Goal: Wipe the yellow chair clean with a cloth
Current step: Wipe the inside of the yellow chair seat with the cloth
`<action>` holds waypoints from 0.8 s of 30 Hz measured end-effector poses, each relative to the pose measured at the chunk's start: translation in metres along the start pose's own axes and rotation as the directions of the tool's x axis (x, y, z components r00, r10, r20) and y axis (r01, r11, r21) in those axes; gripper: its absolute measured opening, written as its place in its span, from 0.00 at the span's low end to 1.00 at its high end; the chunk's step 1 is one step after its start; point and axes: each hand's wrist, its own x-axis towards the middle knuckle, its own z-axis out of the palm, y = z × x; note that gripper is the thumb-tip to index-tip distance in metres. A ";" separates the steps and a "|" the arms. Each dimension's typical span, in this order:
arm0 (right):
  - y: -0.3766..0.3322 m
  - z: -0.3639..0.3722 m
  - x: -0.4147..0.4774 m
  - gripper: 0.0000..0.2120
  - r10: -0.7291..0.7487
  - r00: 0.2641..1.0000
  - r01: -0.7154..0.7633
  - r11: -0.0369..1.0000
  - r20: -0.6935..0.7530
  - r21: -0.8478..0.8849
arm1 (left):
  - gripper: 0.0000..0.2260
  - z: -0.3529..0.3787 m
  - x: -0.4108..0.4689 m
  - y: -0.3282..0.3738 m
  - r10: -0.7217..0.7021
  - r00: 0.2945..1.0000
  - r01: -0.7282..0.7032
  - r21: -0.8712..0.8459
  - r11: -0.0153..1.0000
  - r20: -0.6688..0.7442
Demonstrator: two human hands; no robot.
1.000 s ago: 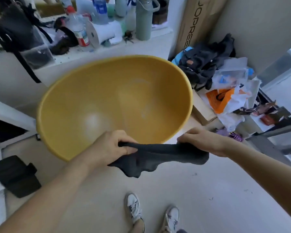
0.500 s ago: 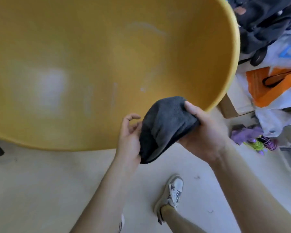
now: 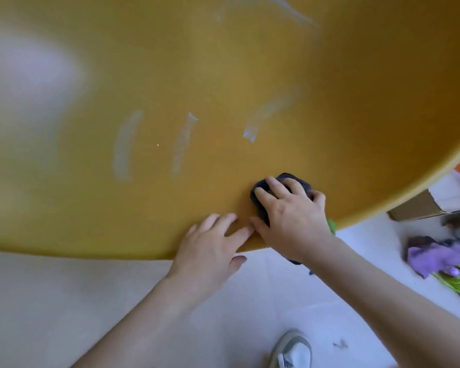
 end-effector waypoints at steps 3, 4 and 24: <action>0.004 0.003 0.017 0.16 -0.137 0.991 0.136 0.990 -0.005 -0.045 | 0.32 -0.007 0.002 -0.027 -0.065 0.992 0.052 0.114 0.992 0.110; 0.014 0.002 0.031 0.16 -0.135 0.991 0.135 0.989 -0.006 -0.059 | 0.34 -0.009 0.003 -0.032 -0.074 0.987 0.050 0.166 0.985 0.142; -0.025 0.017 0.039 0.17 -0.060 0.987 0.055 0.998 -0.146 -0.041 | 0.39 -0.007 -0.026 -0.040 0.084 0.990 -0.134 0.614 0.778 0.109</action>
